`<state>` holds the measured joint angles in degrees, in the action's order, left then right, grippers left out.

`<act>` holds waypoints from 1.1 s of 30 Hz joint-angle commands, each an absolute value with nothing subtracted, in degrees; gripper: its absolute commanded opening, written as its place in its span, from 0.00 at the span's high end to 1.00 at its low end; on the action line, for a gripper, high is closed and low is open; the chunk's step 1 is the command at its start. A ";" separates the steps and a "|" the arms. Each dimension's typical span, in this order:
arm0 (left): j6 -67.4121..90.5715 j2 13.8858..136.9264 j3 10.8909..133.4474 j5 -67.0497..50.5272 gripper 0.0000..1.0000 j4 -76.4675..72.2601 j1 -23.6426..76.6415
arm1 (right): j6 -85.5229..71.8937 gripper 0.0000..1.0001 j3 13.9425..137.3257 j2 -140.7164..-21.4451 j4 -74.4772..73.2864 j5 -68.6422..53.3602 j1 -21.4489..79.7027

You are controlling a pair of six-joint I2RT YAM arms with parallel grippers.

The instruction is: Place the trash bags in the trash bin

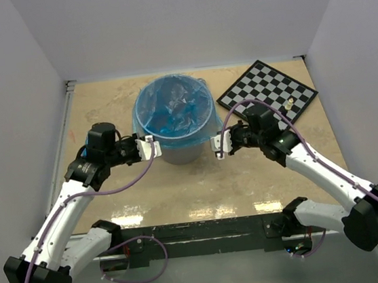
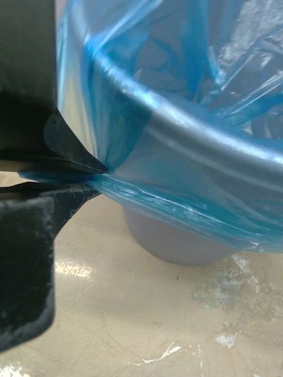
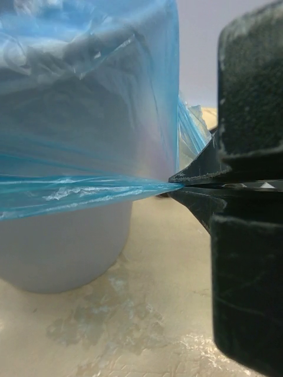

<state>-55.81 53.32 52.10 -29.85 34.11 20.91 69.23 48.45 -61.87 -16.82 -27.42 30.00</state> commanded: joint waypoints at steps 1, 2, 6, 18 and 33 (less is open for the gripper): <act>-46.16 54.14 48.96 -26.37 0.79 23.48 20.83 | 64.43 1.00 47.28 -65.82 -9.50 -22.33 29.88; -44.23 53.88 48.43 -25.41 0.72 22.68 20.83 | 63.55 0.96 47.63 -66.35 -9.49 -21.98 29.88; -45.25 50.02 47.55 -22.94 0.54 28.54 20.74 | 61.79 0.79 47.99 -65.66 -11.33 -20.22 29.80; -28.33 47.44 60.71 -28.36 0.38 36.05 5.22 | 55.55 0.48 54.57 -51.59 -25.49 -18.46 27.43; 15.37 73.91 60.48 -63.71 0.35 -1.37 -10.90 | 33.13 0.41 80.49 -75.84 -12.39 -40.96 18.97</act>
<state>3.38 73.30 63.31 -51.37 15.05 -11.84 38.20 74.37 -73.91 -16.25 -33.21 15.62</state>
